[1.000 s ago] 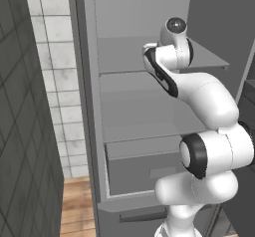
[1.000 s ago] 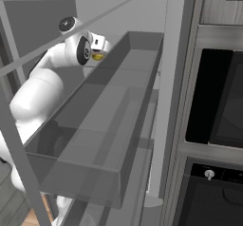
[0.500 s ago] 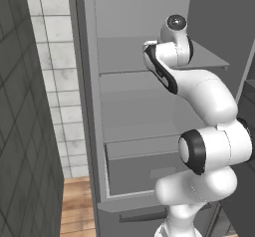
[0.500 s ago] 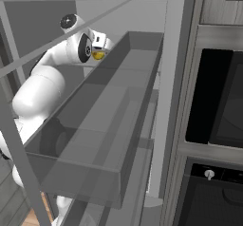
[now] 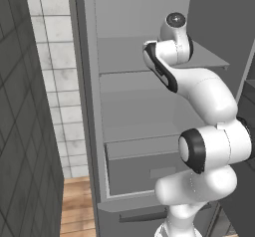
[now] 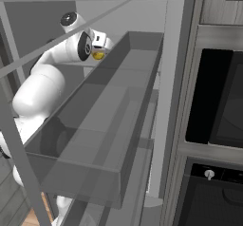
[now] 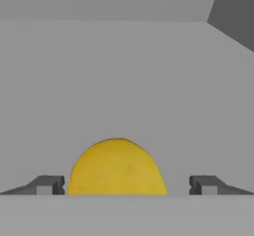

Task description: Retrieve a lemon from the fridge and place it on the cutting board with the fish.

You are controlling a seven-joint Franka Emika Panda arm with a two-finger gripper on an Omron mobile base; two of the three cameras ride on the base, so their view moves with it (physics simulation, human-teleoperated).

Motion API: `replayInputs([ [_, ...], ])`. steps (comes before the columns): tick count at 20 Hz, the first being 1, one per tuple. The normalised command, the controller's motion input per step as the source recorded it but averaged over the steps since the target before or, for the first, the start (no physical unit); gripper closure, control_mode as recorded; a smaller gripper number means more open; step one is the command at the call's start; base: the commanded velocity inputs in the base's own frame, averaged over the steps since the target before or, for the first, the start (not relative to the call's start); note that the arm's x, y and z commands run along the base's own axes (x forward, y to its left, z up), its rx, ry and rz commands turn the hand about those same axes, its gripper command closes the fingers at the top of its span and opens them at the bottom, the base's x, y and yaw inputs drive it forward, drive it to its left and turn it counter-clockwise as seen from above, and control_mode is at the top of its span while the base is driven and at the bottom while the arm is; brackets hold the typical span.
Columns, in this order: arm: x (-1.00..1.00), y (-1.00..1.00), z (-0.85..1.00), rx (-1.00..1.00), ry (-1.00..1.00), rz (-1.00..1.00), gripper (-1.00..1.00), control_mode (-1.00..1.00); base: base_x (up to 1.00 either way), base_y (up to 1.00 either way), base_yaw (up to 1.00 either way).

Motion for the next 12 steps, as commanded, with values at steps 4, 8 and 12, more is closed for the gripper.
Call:
replayInputs([
  [4,0.00,0.00,-0.02,0.00,0.01,0.00,-1.00,-1.00,0.00,0.00,0.00],
  [8,0.00,0.03,-0.14,0.00,0.04,0.00,1.00,-1.00,0.00,0.00,0.00],
  [12,0.00,0.00,-0.14,0.00,0.05,0.00,1.00,-1.00,0.00,0.00,0.00],
])
